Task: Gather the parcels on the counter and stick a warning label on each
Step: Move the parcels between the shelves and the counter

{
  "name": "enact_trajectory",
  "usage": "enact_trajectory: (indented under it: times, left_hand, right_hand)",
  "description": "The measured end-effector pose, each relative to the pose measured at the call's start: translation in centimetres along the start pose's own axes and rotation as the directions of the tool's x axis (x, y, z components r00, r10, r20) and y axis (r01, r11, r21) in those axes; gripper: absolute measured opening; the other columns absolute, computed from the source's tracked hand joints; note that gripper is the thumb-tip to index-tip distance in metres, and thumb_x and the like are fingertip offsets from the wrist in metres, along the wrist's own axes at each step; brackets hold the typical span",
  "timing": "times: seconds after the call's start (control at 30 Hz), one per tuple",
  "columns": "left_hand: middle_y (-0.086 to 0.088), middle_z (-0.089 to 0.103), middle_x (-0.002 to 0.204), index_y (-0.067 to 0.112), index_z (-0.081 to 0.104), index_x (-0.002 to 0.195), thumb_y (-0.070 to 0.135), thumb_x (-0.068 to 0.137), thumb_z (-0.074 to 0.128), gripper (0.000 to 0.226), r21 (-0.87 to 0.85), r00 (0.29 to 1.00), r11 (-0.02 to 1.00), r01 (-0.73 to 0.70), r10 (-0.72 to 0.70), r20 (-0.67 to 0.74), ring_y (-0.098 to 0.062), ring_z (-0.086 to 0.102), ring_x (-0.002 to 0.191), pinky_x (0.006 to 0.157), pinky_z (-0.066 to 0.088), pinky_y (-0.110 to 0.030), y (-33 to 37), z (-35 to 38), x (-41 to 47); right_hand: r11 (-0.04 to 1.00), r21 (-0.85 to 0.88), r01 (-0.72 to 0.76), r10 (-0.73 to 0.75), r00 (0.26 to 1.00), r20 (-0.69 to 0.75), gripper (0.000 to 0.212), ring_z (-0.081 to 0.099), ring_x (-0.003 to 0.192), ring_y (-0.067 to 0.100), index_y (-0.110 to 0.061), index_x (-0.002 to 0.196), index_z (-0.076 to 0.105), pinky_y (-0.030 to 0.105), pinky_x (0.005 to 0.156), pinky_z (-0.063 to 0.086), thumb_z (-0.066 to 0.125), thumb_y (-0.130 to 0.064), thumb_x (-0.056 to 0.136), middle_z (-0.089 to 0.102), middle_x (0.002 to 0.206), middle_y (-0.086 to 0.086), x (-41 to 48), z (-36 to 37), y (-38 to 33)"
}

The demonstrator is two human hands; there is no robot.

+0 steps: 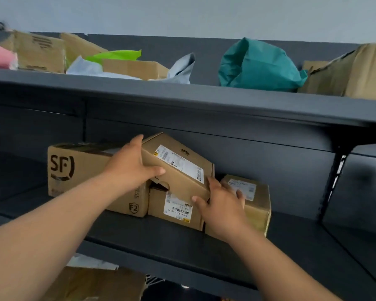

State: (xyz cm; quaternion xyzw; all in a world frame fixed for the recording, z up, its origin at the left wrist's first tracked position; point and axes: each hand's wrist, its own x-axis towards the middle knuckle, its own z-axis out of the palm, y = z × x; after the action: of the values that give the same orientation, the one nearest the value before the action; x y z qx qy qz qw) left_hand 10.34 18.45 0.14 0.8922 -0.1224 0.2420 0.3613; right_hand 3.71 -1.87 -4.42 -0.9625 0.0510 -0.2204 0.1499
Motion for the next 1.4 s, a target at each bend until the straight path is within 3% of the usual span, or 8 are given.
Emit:
enact_trajectory:
  times: [0.17,0.3,0.73,0.9,1.03,1.13,1.27,1.4]
  left_hand:
    - [0.003,0.051,0.132,0.024,0.024,0.145,0.041,0.063,0.083,0.102,-0.148,0.994,0.987,-0.056,0.042,-0.096,-0.015,0.049,0.115,0.090,0.043,-0.032,-0.5,-0.1,-0.2]
    - [0.008,0.053,0.122,0.026,0.026,0.142,0.038,0.062,0.084,0.099,-0.264,0.994,0.962,-0.067,0.040,-0.106,-0.011,0.050,0.107,0.086,0.044,-0.029,0.8,-0.8,-2.3]
    - [0.006,0.052,0.120,0.024,0.031,0.133,0.041,0.063,0.084,0.089,-0.287,0.997,0.957,-0.033,0.011,-0.081,-0.014,0.052,0.108,0.090,0.050,-0.038,13.0,1.9,-16.6]
    - [0.014,0.048,0.105,0.026,0.034,0.123,0.047,0.060,0.083,0.083,-0.237,0.998,0.971,-0.023,0.009,-0.057,-0.010,0.052,0.100,0.066,0.044,-0.019,18.4,4.2,-22.9]
    - [0.011,0.050,0.105,0.031,0.032,0.113,0.055,0.055,0.083,0.080,-0.193,1.000,0.981,0.006,-0.006,0.002,-0.011,0.053,0.095,0.061,0.042,-0.021,21.8,6.1,-27.1]
    - [0.009,0.052,0.111,0.030,0.034,0.116,0.055,0.054,0.083,0.083,-0.208,0.997,0.977,-0.035,0.047,0.055,-0.010,0.052,0.096,0.064,0.044,-0.021,24.5,7.3,-29.3]
    - [0.002,0.044,0.135,0.025,0.023,0.143,0.054,0.057,0.081,0.108,-0.229,0.978,0.965,-0.124,0.158,0.136,-0.018,0.047,0.119,0.093,0.046,-0.039,28.4,8.8,-32.1]
    - [0.003,0.045,0.118,0.027,0.042,0.124,0.055,0.061,0.077,0.077,-0.274,0.932,0.940,-0.204,0.271,0.239,-0.010,0.049,0.097,0.074,0.042,-0.027,31.3,10.3,-35.2]
  right_hand:
    - [0.990,0.139,0.009,0.006,0.994,-0.107,0.070,0.033,0.136,0.023,-0.025,0.149,0.017,0.047,0.112,0.029,0.053,-0.044,0.092,0.042,0.145,0.001,-0.3,-1.0,-0.7]
    - [0.976,0.215,0.041,-0.015,0.992,-0.125,0.071,0.046,0.126,0.020,-0.027,0.150,0.014,0.035,0.104,0.042,0.055,-0.037,0.092,0.040,0.146,0.000,-2.0,-2.8,-0.5]
    - [0.967,0.246,0.059,-0.039,0.995,-0.087,0.073,0.046,0.125,0.016,-0.026,0.151,0.012,0.028,0.103,0.040,0.056,-0.029,0.093,0.038,0.148,-0.003,-14.4,-12.3,10.5]
    - [0.976,0.208,0.070,-0.050,0.994,-0.097,0.068,0.043,0.096,0.002,-0.031,0.147,0.017,0.019,0.085,0.039,0.057,-0.027,0.093,0.047,0.136,-0.010,-20.5,-15.5,16.3]
    - [0.986,0.168,0.013,0.007,0.993,-0.118,0.063,0.042,0.091,0.000,-0.033,0.142,0.020,0.015,0.077,0.037,0.059,-0.029,0.092,0.049,0.132,-0.012,-25.2,-17.5,20.4]
    - [0.989,0.141,-0.045,0.066,0.987,-0.148,0.063,0.043,0.089,0.001,-0.036,0.139,0.020,0.017,0.075,0.038,0.060,-0.029,0.091,0.050,0.132,-0.013,-28.7,-19.4,22.7]
    - [0.985,0.098,-0.143,0.161,0.963,-0.214,0.061,0.044,0.092,0.003,-0.035,0.140,0.022,0.024,0.083,0.045,0.059,-0.029,0.092,0.049,0.135,-0.011,-33.8,-22.4,24.9]
    - [0.969,0.020,-0.247,0.244,0.941,-0.233,0.061,0.054,0.112,0.016,-0.029,0.142,0.024,0.027,0.086,0.044,0.058,-0.027,0.092,0.046,0.139,-0.008,-39.0,-24.8,26.6]
